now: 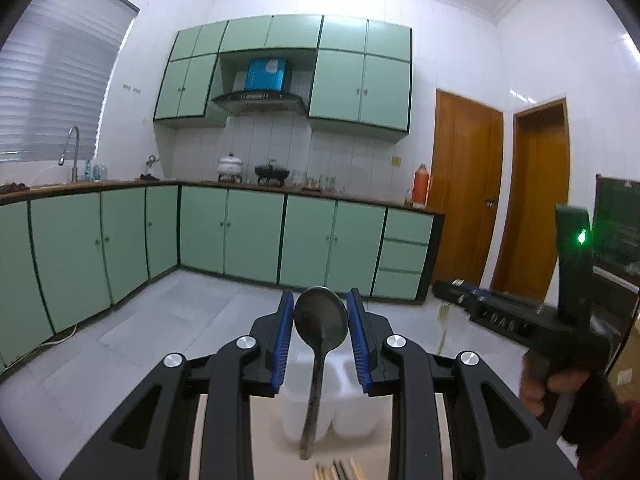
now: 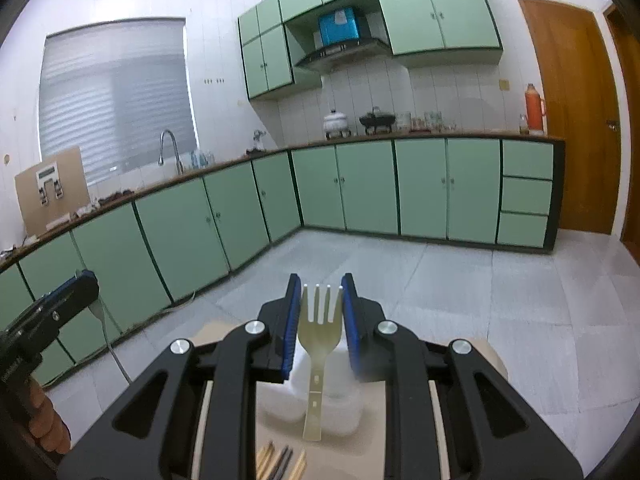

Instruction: Organize utensils

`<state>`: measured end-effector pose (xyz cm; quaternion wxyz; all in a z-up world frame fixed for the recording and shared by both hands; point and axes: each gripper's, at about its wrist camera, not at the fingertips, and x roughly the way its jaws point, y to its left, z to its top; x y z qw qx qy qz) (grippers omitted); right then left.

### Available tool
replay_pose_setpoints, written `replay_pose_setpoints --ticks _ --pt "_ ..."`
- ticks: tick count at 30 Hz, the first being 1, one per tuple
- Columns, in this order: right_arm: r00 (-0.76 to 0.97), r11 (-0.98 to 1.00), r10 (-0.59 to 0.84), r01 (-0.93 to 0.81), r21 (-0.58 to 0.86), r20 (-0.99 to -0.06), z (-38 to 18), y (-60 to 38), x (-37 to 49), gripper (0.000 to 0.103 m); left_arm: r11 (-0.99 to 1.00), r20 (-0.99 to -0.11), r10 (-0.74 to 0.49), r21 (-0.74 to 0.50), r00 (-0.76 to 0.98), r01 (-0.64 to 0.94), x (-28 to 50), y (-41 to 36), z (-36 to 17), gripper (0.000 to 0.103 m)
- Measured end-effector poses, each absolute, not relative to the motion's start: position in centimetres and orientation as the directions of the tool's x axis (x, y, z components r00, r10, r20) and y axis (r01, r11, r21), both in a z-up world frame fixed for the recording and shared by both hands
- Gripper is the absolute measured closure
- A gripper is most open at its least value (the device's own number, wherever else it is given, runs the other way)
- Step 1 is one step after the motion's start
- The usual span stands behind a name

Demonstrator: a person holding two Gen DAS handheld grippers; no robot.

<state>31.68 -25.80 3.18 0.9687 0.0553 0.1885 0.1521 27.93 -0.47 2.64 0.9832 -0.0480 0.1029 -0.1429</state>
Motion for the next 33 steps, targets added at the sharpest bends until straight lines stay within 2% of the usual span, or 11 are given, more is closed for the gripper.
replay_pose_setpoints --ticks 5,8,13,17,19,21,24,28,33 --pt "0.904 0.953 0.296 -0.256 0.164 -0.308 3.8 -25.9 35.4 0.084 0.949 -0.169 -0.303 -0.145 0.938 0.280 32.3 -1.3 4.0 0.080" --pt "0.907 0.962 0.269 -0.235 0.141 -0.325 2.6 -25.6 37.2 0.084 0.937 -0.180 -0.329 -0.181 0.927 0.297 35.0 -1.8 3.5 0.080" --pt "0.854 0.958 0.283 -0.226 0.178 -0.437 -1.2 -24.9 40.3 0.083 0.938 -0.292 -0.328 -0.210 0.898 0.274 39.3 -2.7 -0.3 0.080" --pt "0.803 0.944 0.327 -0.258 0.204 -0.498 -3.5 -24.3 40.6 0.081 0.936 -0.328 -0.325 -0.247 0.887 0.252 38.9 -1.7 -1.9 0.080" --pt "0.793 0.947 0.320 -0.260 0.187 -0.519 -4.2 -23.9 40.0 0.071 0.942 -0.336 -0.315 -0.223 0.888 0.250 38.1 -1.4 -2.3 0.079" --pt "0.800 0.948 0.316 -0.253 0.191 -0.511 -4.5 -23.9 39.0 0.069 0.949 -0.346 -0.300 -0.199 0.889 0.243 37.2 -1.2 -2.5 0.074" --pt "0.810 0.947 0.315 -0.229 0.228 -0.494 -4.8 -24.6 37.2 0.059 0.959 -0.367 -0.274 -0.178 0.889 0.222 35.9 -0.6 -3.0 0.068" --pt "0.821 0.946 0.312 -0.221 0.239 -0.478 -5.1 -25.1 33.7 0.058 0.963 -0.406 -0.261 -0.176 0.876 0.206 33.6 0.3 -4.0 0.062" --pt "0.793 0.943 0.323 -0.221 0.249 -0.517 -7.2 -25.1 28.8 0.057 0.966 -0.484 -0.255 -0.165 0.837 0.199 30.2 1.1 -6.8 0.056"
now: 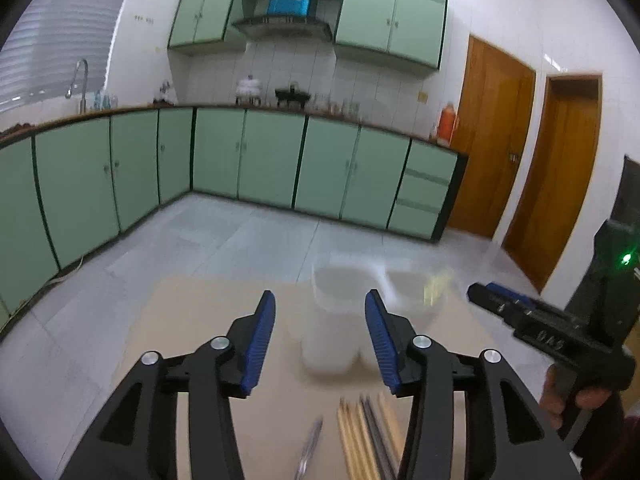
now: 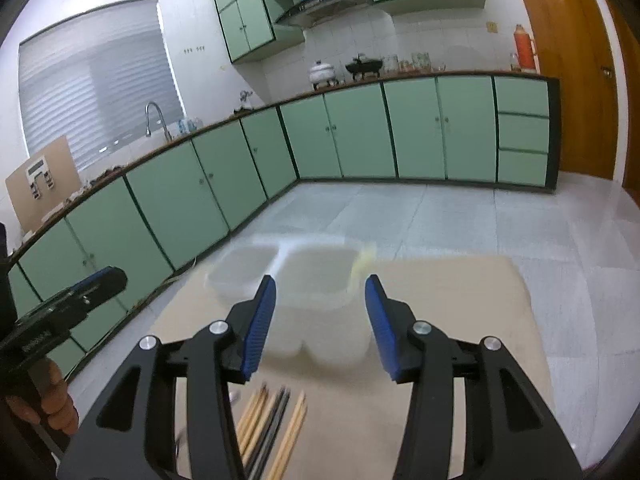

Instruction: Organize utensils

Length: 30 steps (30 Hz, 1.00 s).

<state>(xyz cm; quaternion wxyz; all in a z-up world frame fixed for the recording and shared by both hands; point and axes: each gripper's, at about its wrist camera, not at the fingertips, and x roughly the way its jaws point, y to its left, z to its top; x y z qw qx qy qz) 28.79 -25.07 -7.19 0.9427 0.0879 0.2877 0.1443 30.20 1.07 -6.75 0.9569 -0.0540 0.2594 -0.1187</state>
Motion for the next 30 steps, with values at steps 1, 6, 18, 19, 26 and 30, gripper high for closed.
replay_pose_setpoints --ticks 1,6,18,19,26,30 --pt "0.782 0.943 0.321 -0.213 0.256 -0.533 -7.9 -25.1 27.9 0.057 0.970 -0.519 -0.243 -0.148 0.820 0.194 29.5 1.0 -7.8 0.056" --pt "0.732 0.946 0.307 -0.164 0.280 -0.608 -11.1 -25.1 24.8 0.057 0.972 -0.628 -0.231 -0.121 0.743 0.199 27.8 0.9 -12.1 0.056" --pt "0.696 0.944 0.312 -0.154 0.290 -0.646 -12.6 -24.3 23.6 0.057 0.969 -0.806 -0.184 -0.051 0.563 0.243 30.0 -0.7 -18.4 0.057" --pt "0.696 0.944 0.314 -0.158 0.289 -0.646 -12.7 -24.4 23.5 0.057 0.969 -0.813 -0.181 -0.049 0.554 0.243 30.2 -0.8 -18.6 0.057" --pt "0.692 0.944 0.319 -0.167 0.286 -0.648 -12.5 -24.0 24.2 0.057 0.967 -0.845 -0.166 -0.038 0.509 0.253 31.5 -1.2 -19.8 0.058" --pt "0.692 0.944 0.318 -0.171 0.282 -0.648 -12.5 -23.8 24.2 0.057 0.967 -0.848 -0.161 -0.032 0.505 0.254 31.8 -1.3 -19.7 0.067"
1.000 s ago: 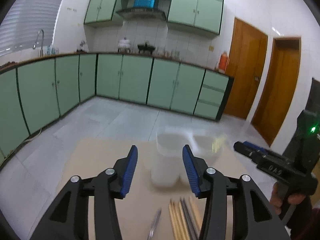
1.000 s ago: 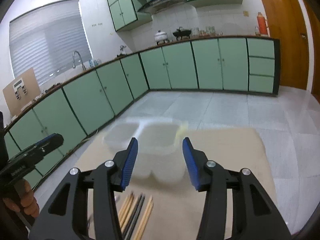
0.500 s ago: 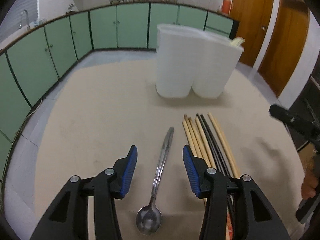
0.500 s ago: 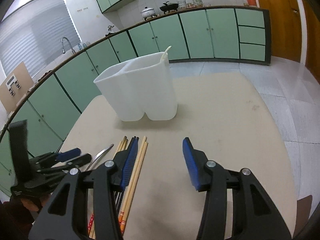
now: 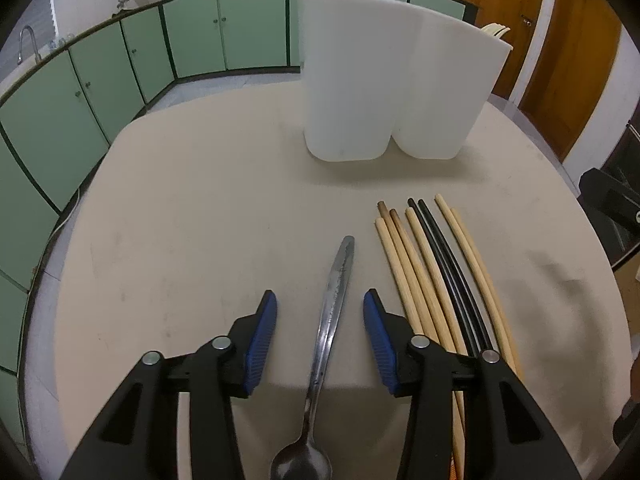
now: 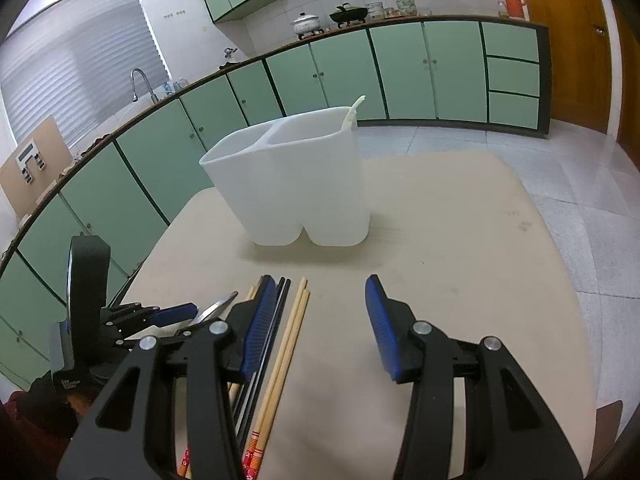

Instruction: Organize utensils

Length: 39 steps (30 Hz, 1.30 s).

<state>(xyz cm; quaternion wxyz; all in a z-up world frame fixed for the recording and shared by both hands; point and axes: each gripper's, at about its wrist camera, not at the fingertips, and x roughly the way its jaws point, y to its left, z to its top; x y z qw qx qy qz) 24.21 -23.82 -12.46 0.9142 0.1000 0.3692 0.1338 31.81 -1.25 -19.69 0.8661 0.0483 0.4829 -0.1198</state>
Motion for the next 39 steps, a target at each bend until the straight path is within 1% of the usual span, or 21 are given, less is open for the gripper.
replay_pose_setpoints --ticks 1,3,6,11,13,22,29,34,39 --pt "0.691 0.944 0.319 -0.172 0.281 -0.649 -12.4 -23.8 24.3 0.057 0.966 -0.847 -0.162 -0.032 0.506 0.256 31.7 -1.2 -19.7 0.070" --pt "0.690 0.945 0.317 -0.172 0.279 -0.651 -12.4 -23.7 24.3 0.057 0.965 -0.847 -0.173 -0.045 0.503 0.257 31.5 -1.0 -19.5 0.089" --pt "0.684 0.946 0.315 -0.168 0.277 -0.658 -12.6 -23.6 24.3 0.057 0.964 -0.845 -0.176 -0.043 0.506 0.263 31.0 -1.0 -19.4 0.097" --pt "0.674 0.948 0.313 -0.174 0.268 -0.670 -12.9 -23.2 24.3 0.057 0.966 -0.821 -0.197 -0.071 0.536 0.247 29.9 -0.8 -18.8 0.097" --pt "0.673 0.948 0.312 -0.175 0.265 -0.671 -12.8 -23.2 24.2 0.057 0.966 -0.791 -0.217 -0.091 0.573 0.241 29.0 0.1 -17.8 0.097" --pt "0.674 0.942 0.333 -0.216 0.255 -0.659 -12.1 -21.9 23.9 0.057 0.957 -0.622 -0.289 -0.159 0.728 0.244 26.8 1.8 -12.4 0.100" --pt "0.678 0.942 0.335 -0.222 0.252 -0.654 -11.6 -21.8 23.8 0.057 0.952 -0.536 -0.305 -0.165 0.787 0.256 26.2 1.7 -10.1 0.100" --pt "0.700 0.941 0.337 -0.227 0.251 -0.630 -10.2 -22.0 24.4 0.057 0.948 -0.450 -0.316 -0.173 0.835 0.266 26.7 1.7 -7.2 0.100" --pt "0.739 0.943 0.328 -0.224 0.245 -0.589 -8.0 -22.6 25.5 0.057 0.934 -0.336 -0.347 -0.213 0.876 0.288 28.8 1.6 -3.5 0.100"
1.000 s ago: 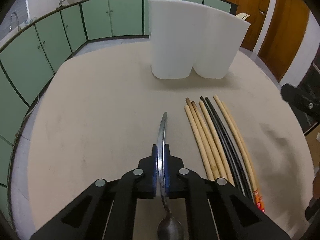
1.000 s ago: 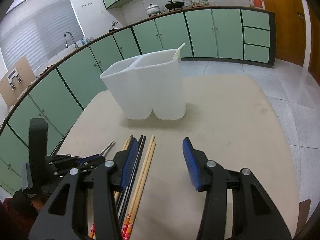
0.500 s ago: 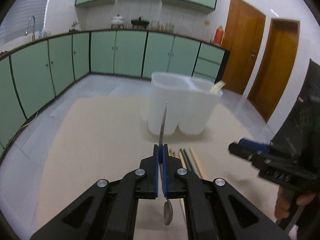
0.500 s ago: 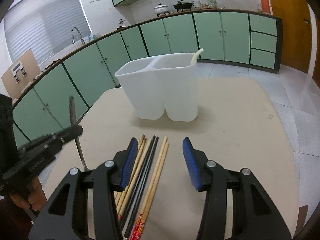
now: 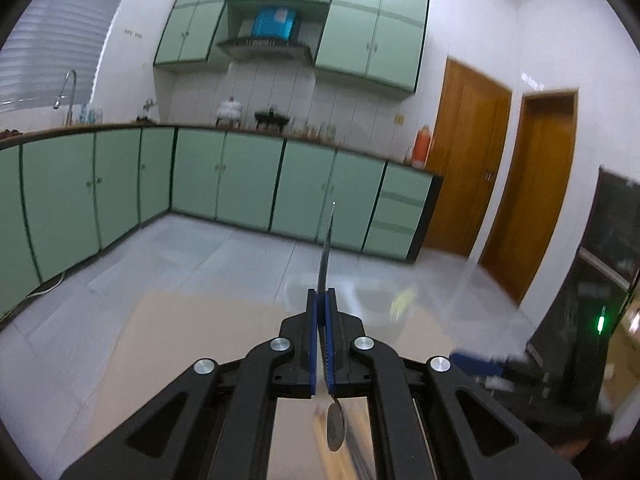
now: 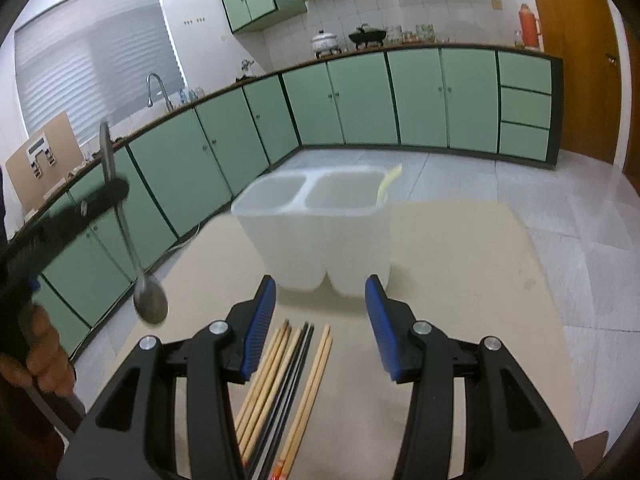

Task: Organize utensils
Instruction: 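Carry the spoon over the caddy and open the left gripper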

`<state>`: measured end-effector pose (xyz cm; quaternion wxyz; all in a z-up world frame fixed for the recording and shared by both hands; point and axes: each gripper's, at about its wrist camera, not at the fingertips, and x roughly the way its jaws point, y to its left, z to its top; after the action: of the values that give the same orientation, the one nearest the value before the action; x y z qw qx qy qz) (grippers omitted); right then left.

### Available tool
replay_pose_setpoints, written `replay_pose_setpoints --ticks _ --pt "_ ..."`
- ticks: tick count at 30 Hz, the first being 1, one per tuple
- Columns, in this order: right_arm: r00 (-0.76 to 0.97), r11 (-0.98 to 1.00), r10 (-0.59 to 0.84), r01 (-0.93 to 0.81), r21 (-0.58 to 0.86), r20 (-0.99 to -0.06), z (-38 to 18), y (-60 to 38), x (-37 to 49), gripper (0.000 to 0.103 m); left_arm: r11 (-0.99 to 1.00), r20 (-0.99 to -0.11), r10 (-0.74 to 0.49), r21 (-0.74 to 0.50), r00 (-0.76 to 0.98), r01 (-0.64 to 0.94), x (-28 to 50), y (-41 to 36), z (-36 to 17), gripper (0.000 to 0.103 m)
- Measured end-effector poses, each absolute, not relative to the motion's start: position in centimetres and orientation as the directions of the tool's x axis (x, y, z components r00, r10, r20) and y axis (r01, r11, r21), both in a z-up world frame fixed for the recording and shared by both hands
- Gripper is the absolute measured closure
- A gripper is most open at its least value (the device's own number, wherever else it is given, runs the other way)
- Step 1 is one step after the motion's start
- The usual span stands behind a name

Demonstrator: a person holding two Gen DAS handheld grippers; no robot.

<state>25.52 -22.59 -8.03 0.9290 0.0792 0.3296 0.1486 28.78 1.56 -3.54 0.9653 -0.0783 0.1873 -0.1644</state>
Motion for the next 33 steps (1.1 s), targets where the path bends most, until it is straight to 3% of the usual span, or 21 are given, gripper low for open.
replay_pose_setpoints --ticks 5,11,22,26,33 --pt "0.758 0.944 0.325 -0.220 0.247 -0.566 -7.1 -23.1 26.5 0.057 0.926 -0.237 -0.356 -0.221 0.904 0.307 32.8 0.5 -0.9 0.100" --pt "0.769 0.944 0.320 -0.209 0.255 -0.553 -6.6 -23.6 27.9 0.057 0.933 -0.212 -0.330 -0.220 0.920 0.284 37.2 -0.5 -1.9 0.100" --pt "0.764 0.946 0.308 -0.181 0.270 -0.567 -7.0 -24.5 28.2 0.057 0.935 -0.325 -0.335 -0.233 0.885 0.268 40.9 -1.8 -6.6 0.099" --pt "0.760 0.945 0.308 -0.175 0.277 -0.572 -7.3 -24.7 28.1 0.057 0.940 -0.339 -0.319 -0.233 0.885 0.249 39.1 -1.0 -6.7 0.087" --pt "0.749 0.947 0.306 -0.175 0.270 -0.588 -8.1 -24.1 26.7 0.057 0.953 -0.393 -0.290 -0.204 0.873 0.225 33.8 -0.4 -7.0 0.081"
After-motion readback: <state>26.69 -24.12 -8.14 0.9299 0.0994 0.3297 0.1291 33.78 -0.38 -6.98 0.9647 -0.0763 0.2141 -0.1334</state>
